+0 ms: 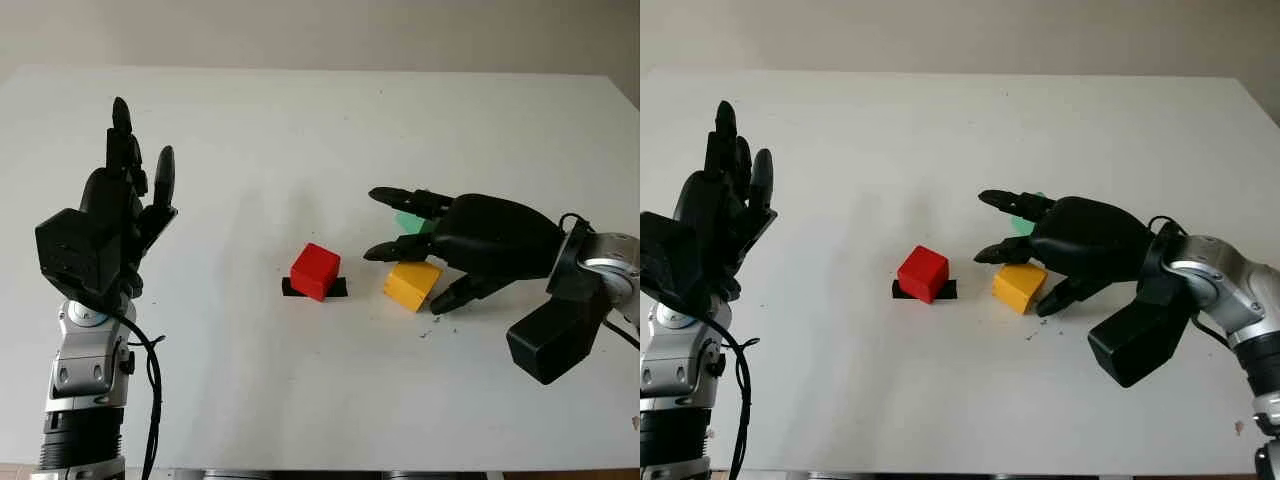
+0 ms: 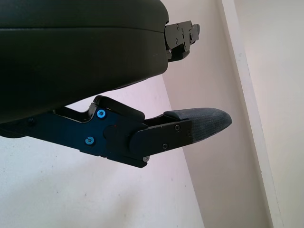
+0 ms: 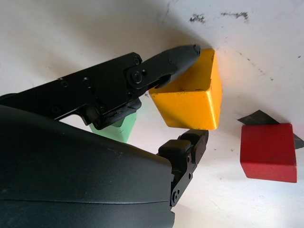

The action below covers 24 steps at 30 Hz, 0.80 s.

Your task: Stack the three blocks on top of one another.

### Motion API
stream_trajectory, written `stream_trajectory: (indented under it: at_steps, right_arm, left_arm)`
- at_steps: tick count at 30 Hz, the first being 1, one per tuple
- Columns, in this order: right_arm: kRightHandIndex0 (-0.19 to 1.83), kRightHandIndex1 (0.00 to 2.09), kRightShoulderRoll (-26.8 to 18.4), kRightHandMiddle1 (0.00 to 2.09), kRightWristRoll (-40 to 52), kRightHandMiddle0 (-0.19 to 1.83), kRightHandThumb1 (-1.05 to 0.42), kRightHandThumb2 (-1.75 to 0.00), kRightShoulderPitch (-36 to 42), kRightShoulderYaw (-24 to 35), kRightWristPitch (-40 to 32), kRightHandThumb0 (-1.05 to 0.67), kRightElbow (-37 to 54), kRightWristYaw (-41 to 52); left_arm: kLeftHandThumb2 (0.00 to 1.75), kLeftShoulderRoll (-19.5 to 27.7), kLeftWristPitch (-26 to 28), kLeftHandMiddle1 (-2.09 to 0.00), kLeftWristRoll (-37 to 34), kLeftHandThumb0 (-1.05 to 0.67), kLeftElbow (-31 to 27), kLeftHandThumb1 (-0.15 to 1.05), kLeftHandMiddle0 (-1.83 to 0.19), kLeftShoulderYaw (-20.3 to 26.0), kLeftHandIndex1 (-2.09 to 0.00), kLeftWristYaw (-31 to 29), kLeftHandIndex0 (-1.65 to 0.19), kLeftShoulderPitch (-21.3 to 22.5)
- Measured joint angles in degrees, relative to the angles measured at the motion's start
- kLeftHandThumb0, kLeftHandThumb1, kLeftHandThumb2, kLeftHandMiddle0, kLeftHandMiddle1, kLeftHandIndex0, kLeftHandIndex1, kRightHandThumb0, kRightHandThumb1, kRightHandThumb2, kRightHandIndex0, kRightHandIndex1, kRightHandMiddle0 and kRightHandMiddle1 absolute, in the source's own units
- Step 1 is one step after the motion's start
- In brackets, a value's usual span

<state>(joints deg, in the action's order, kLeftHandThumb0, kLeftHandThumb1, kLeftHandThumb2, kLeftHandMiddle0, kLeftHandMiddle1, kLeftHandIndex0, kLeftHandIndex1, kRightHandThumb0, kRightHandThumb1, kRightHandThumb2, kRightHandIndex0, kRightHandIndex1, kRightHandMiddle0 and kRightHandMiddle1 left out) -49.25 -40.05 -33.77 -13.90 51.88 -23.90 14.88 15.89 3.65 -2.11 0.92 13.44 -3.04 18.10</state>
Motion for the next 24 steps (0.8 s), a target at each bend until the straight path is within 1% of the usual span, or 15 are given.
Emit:
stream_trajectory:
  at_steps: [1,2,3,4,5,6,8,11,15,17,19,24]
  right_arm:
    - [0.0,0.07,0.0,0.28,-0.27,0.65,-0.98,-0.06,-0.24,-0.04,0.35,-0.44,-0.38,-0.57]
    - [0.01,0.06,0.0,0.4,-0.56,0.62,-0.98,-0.06,-0.49,-0.12,0.86,-0.43,-0.83,-1.19]
    - [0.05,0.06,0.0,0.67,-1.1,0.57,-0.99,-0.06,-0.62,-0.19,1.42,-0.4,-1.19,-2.22]
    - [0.08,0.06,0.0,0.98,-1.65,0.47,-1.0,-0.06,-0.78,-0.29,2.03,-0.37,-1.63,-3.31]
    - [0.09,0.06,0.0,1.1,-2.19,0.43,-1.01,-0.06,-0.96,-0.39,2.68,-0.36,-2.3,-4.4]
    - [0.1,0.06,0.0,1.16,-2.53,0.41,-1.0,-0.05,-1.16,-0.45,3.07,-0.35,-2.86,-5.23]
    - [0.13,0.07,0.0,1.22,-3.8,0.39,-0.99,-0.05,-1.65,-0.71,3.65,-0.36,-3.78,-7.25]
    - [0.13,0.06,0.0,1.24,-5.33,0.36,-1.0,-0.05,-2.94,-1.02,3.81,-0.37,-5.15,-9.57]
    - [0.13,0.06,0.0,1.32,-5.03,0.35,-1.0,-0.05,-5.33,-1.16,3.81,-0.38,-6.49,-9.81]
    - [0.13,0.06,0.0,1.35,-4.3,0.34,-1.0,-0.05,-6.23,-1.19,3.8,-0.43,-7.04,-9.37]
    - [0.14,0.06,0.08,1.36,-1.77,0.33,-1.0,-0.05,-6.72,-1.29,3.58,-0.45,-7.82,-7.24]
    - [0.16,0.06,1.94,1.33,9.99,0.36,-0.99,-0.05,-7.56,-1.28,0.4,-0.49,-8.76,2.21]
  left_arm:
    - [0.61,0.0,0.0,-0.03,0.16,-0.66,0.0,1.05,0.19,-0.01,-0.03,0.06,0.18,0.0]
    - [0.62,0.0,0.0,-0.03,0.33,-0.66,0.0,1.05,0.19,-0.02,-0.03,0.11,0.18,0.0]
    - [0.62,0.0,0.0,-0.03,0.44,-0.66,0.0,1.05,0.19,-0.03,-0.03,0.11,0.18,0.0]
    - [0.62,0.0,0.0,-0.03,0.51,-0.66,0.0,1.05,0.19,-0.03,-0.03,0.11,0.19,0.0]
    - [0.62,0.0,0.0,-0.03,0.51,-0.66,0.0,1.05,0.19,-0.04,-0.03,0.11,0.19,0.0]
    - [0.61,0.0,0.0,-0.03,0.5,-0.66,0.0,1.05,0.19,-0.03,-0.03,0.11,0.19,0.0]
    - [0.61,-0.01,0.0,-0.03,0.49,-0.66,0.0,1.05,0.19,-0.04,-0.04,0.11,0.19,0.0]
    - [0.61,-0.04,0.0,-0.02,0.2,-0.66,0.01,1.05,0.19,-0.03,-0.03,0.09,0.19,0.0]
    - [0.62,-0.04,0.0,-0.01,0.18,-0.66,0.01,1.05,0.19,-0.04,-0.03,0.09,0.19,0.0]
    - [0.61,-0.04,0.06,-0.01,0.16,-0.66,0.01,1.05,0.19,-0.04,-0.02,0.08,0.19,0.0]
    - [0.61,-0.03,0.07,-0.01,0.16,-0.66,0.01,1.05,0.19,-0.04,-0.02,0.07,0.19,0.0]
    - [0.61,-0.02,0.05,-0.04,0.97,-0.68,0.01,1.05,0.18,-0.22,-0.04,0.2,0.17,0.0]
